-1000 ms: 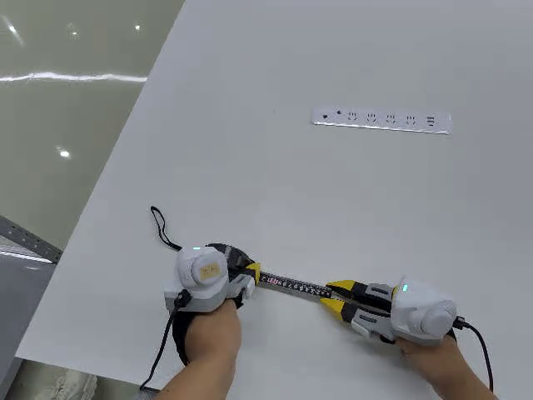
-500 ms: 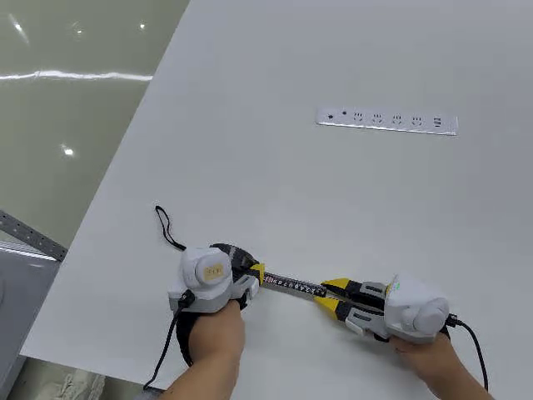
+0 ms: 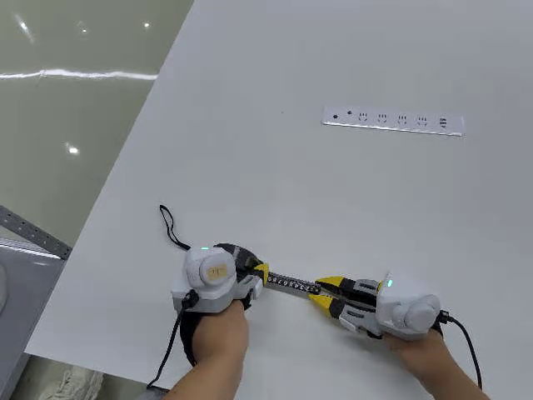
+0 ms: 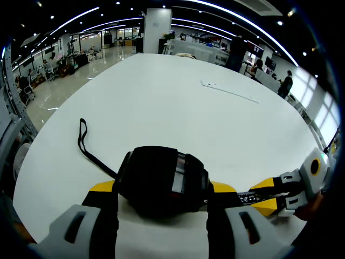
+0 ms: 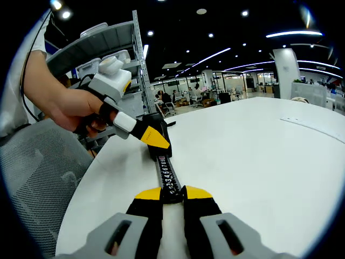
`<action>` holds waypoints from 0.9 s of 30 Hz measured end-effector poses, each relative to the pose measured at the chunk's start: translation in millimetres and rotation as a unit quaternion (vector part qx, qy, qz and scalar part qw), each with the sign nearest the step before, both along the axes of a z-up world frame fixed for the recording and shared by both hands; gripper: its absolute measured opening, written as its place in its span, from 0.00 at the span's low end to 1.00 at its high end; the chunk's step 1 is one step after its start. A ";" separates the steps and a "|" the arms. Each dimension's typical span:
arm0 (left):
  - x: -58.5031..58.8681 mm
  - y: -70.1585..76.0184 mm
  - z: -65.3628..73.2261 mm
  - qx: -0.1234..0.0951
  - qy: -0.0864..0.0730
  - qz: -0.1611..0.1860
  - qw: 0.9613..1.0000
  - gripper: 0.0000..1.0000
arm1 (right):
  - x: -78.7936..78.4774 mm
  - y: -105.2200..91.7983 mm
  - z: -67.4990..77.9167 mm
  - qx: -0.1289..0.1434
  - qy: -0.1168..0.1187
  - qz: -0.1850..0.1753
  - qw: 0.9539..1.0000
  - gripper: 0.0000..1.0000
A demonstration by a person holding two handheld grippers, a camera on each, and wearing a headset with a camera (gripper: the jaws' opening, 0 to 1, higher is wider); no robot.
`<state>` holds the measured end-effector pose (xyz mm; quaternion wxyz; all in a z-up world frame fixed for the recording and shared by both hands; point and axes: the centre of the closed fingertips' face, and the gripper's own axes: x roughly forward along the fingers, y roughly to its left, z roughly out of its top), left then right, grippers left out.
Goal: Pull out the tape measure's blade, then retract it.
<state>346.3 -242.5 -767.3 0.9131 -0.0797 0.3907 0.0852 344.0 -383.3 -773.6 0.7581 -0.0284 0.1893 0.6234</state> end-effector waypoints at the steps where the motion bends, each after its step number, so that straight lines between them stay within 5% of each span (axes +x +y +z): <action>1: -0.1 -0.1 0.1 0.000 0.000 0.000 1.000 0.64 | 0.3 0.4 -1.3 0.000 0.001 0.000 1.000 0.13; 27: 0.0 -0.1 -0.5 -0.009 0.003 0.001 1.000 0.64 | 1.3 23.9 0.4 0.000 0.002 0.006 1.000 0.13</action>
